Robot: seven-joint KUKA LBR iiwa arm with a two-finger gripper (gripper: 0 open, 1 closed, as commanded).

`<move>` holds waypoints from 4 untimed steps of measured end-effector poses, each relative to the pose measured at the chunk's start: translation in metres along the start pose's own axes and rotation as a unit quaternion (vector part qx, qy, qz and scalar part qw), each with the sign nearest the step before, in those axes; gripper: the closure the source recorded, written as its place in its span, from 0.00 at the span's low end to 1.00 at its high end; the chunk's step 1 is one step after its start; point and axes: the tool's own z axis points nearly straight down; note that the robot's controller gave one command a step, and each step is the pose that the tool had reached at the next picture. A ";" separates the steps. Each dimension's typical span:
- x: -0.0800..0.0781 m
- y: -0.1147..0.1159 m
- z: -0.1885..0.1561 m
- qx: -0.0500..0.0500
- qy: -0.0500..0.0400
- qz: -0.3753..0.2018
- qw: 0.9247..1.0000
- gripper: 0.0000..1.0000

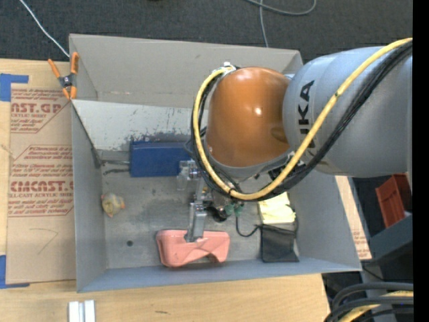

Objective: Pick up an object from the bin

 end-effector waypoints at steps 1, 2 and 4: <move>-0.002 -0.001 -0.004 -0.001 -0.004 0.001 1.000 0.00; 0.009 -0.009 0.088 0.000 -0.003 -0.086 0.996 0.00; 0.017 -0.013 0.080 0.000 -0.002 -0.115 0.993 0.00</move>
Offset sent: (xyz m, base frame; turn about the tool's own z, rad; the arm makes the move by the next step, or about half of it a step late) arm -0.0173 -0.0155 -0.1501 -0.2858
